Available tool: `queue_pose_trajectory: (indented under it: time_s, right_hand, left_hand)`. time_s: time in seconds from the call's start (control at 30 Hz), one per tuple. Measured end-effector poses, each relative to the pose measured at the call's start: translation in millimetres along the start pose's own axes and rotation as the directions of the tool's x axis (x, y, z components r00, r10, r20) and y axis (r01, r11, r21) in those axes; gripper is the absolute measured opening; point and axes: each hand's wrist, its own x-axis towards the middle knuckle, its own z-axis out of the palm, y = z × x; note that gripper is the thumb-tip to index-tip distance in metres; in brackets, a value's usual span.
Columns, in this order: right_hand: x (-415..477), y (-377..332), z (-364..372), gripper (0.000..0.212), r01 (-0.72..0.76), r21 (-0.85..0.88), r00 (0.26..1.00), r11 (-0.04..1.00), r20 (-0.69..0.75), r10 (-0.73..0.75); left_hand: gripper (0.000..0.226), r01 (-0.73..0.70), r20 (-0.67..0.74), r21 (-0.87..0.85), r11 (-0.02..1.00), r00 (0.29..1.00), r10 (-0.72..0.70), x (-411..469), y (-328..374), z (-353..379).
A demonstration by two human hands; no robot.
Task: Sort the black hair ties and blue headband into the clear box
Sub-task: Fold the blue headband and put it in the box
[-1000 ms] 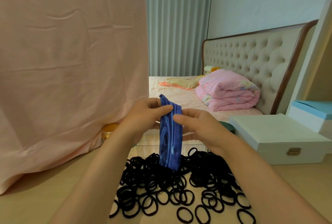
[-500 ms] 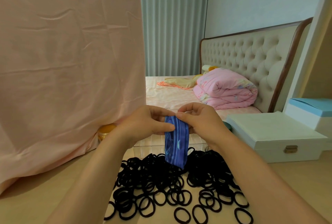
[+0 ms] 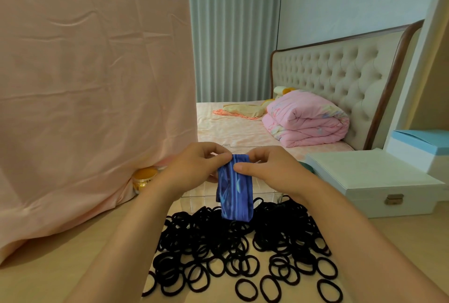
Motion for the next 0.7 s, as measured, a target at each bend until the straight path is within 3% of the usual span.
queue_pose_trajectory:
  time_s: [0.07, 0.17, 0.23, 0.37, 0.5, 0.6, 0.7]
  right_hand:
    - [2.0, 1.2, -0.5, 0.011, -0.024, 0.074, 0.999, 0.997, -0.019, 0.026]
    - [4.0, 3.4, 1.4, 0.021, -0.060, 0.214, 0.994, 0.975, -0.072, 0.077]
    - [4.6, 4.6, 2.3, 0.017, -0.072, 0.279, 0.989, 0.958, -0.102, 0.104]
    - [2.5, 3.9, 1.4, 0.019, -0.128, 0.278, 0.991, 0.952, -0.004, 0.135]
    - [5.3, 10.4, 1.2, 0.053, -0.110, 0.200, 0.992, 0.974, -0.031, 0.118]
    - [7.0, 11.1, 2.2, 0.035, -0.048, 0.191, 0.989, 0.980, -0.128, 0.073]
    - [7.1, 8.8, 1.3, 0.007, -0.040, 0.221, 0.989, 0.974, -0.132, 0.070]
  left_hand:
    - [0.019, 0.031, -0.020, -0.110, 0.993, 0.999, -0.033, 0.6, 0.9, 3.8]
    - [0.031, 0.116, 0.123, -0.187, 0.975, 0.988, -0.093, 0.3, -4.3, 5.5]
    - [0.024, 0.120, 0.164, -0.185, 0.975, 0.982, -0.090, 1.6, -8.9, 6.8]
    - [0.017, 0.116, 0.020, -0.206, 0.972, 0.993, -0.114, 4.5, -10.4, 10.7]
    - [0.016, 0.115, -0.082, -0.135, 0.984, 0.989, -0.127, 4.5, -7.9, 13.6]
    - [0.021, 0.093, -0.103, -0.125, 0.988, 0.989, -0.106, 5.6, -7.7, 14.5]
    - [0.028, 0.069, 0.005, -0.080, 0.994, 0.998, -0.069, 4.7, -9.9, 9.2]
